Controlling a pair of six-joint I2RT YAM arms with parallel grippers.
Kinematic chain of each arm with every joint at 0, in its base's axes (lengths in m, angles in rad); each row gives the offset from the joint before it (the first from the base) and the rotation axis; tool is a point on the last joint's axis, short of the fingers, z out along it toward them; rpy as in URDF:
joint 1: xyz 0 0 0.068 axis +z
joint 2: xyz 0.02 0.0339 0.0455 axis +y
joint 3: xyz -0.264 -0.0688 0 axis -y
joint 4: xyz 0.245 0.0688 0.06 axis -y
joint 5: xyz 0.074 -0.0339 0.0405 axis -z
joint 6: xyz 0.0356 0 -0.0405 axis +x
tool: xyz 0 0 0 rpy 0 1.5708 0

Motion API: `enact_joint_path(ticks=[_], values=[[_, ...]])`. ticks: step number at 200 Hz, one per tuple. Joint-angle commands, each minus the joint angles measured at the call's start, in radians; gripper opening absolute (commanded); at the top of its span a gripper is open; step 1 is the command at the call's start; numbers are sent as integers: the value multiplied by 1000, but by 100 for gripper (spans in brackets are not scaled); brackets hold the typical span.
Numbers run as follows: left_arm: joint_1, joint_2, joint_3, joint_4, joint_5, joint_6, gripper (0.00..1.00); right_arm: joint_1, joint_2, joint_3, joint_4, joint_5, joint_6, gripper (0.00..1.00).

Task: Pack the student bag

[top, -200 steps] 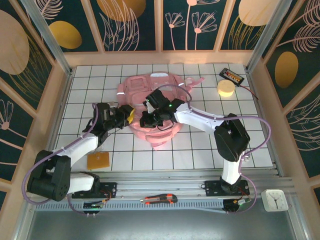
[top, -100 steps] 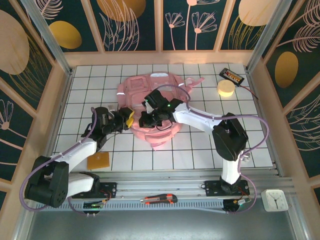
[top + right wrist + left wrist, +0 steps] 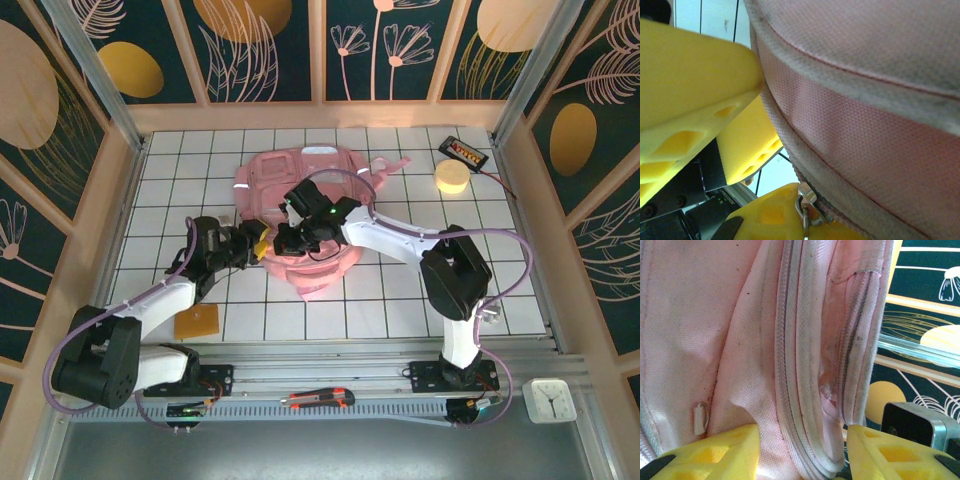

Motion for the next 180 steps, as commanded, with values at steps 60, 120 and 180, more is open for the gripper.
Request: enact_joint_path(ticks=[60,120,180], values=[[-3,74,69,42,22,-16,45,39,5,48,-8,-18,-50,0],[1,94,83,13,12,32,0,32,-2,41,-71,6,-74,0],[79,24,92,-169,10,200,0,-89,-206,-188,-111,81,-48,0]])
